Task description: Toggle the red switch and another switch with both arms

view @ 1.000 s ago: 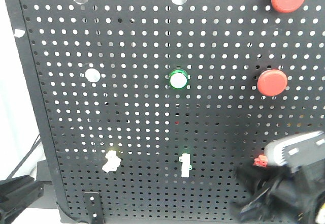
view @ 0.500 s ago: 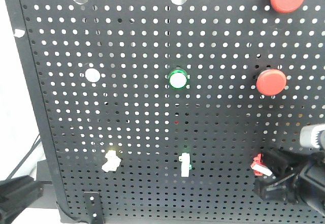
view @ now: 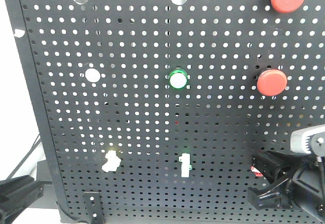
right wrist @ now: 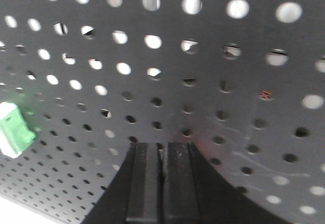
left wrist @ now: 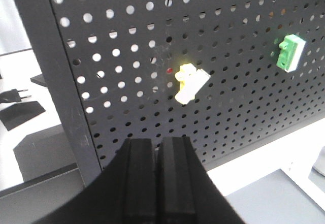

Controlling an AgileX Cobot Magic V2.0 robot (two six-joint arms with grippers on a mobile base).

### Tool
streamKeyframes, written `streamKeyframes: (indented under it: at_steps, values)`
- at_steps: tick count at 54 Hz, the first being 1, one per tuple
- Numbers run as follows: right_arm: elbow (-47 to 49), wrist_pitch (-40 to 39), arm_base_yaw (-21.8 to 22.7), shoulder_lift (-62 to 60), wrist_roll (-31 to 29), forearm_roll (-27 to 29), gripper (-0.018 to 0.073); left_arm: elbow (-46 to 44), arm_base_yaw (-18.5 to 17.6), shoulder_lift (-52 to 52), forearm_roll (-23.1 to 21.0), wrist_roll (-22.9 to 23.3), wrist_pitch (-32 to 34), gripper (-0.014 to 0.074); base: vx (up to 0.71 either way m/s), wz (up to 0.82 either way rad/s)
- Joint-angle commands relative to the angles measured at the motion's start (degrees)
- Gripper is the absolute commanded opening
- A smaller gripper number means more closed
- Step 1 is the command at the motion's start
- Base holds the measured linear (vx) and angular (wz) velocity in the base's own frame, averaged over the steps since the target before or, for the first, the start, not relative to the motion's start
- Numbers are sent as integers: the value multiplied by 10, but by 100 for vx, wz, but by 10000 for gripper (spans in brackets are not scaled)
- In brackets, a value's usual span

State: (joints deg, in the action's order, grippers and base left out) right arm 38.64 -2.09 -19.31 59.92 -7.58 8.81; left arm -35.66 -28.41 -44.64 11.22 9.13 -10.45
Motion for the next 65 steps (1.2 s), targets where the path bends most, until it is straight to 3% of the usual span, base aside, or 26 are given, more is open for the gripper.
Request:
streamKeyframes:
  at_steps: [1,27,41,65]
  values:
    - [21,-36,0,-6,-2,-4,-6,-16,-3,4,0,3,44,3,0,0]
    - [21,47,-1,28,-1,4,-6,-16,-3,4,-4,5,43,3,0,0]
    - [21,11,-64,28,-3,7,-6,-16,-3,4,-4,5,43,3,0,0]
    - [21,62,-65,19,-4,13,-6,-16,-3,4,-4,5,43,3,0,0]
